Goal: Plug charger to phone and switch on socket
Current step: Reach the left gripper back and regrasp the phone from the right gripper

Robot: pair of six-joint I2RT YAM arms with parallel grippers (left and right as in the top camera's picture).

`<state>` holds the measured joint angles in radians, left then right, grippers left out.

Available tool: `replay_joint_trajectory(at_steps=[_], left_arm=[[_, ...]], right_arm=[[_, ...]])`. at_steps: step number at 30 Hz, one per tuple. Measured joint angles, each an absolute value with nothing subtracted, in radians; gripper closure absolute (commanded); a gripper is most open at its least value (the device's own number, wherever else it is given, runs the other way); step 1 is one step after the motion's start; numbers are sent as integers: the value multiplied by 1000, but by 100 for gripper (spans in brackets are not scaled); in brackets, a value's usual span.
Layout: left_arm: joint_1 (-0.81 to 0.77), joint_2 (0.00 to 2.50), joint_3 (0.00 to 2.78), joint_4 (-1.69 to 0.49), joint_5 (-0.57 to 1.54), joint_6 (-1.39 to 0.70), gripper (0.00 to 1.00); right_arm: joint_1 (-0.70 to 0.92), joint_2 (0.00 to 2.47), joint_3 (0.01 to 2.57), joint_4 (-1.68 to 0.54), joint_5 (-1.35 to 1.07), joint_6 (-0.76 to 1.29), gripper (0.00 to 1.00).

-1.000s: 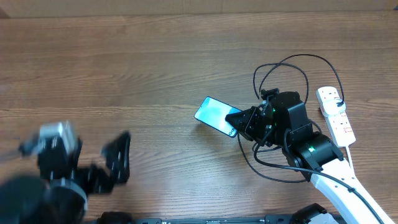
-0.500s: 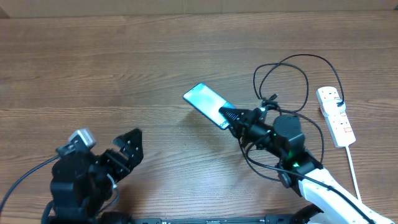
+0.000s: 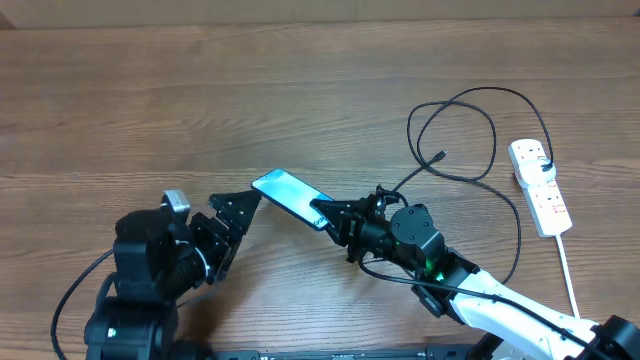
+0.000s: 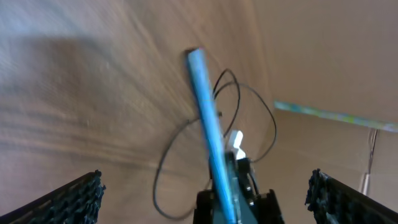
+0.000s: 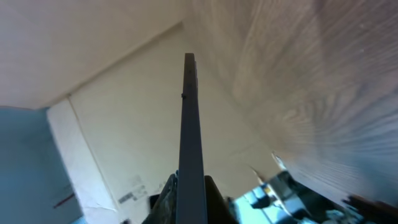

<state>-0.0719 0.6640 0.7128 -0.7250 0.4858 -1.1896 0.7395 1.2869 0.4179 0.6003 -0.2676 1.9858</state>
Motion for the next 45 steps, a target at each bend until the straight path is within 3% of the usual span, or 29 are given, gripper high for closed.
replay_joint_trajectory(at_steps=[6,23,38,45], left_arm=[[-72,741,713,-721,538,-1298,14],[-72,811,712,-561,566,-1439,13],[-72,867,712,-545,586,-1433,11],[-72,947,712,-516,601,-1415,14]], right_arm=[[740,1287,418,671,-242,2008,96],[834,1287,418,680,-223,2012,96],[854,1287,418,680,-190,1990,96],[854,1287,418,681,-190,1989,96]])
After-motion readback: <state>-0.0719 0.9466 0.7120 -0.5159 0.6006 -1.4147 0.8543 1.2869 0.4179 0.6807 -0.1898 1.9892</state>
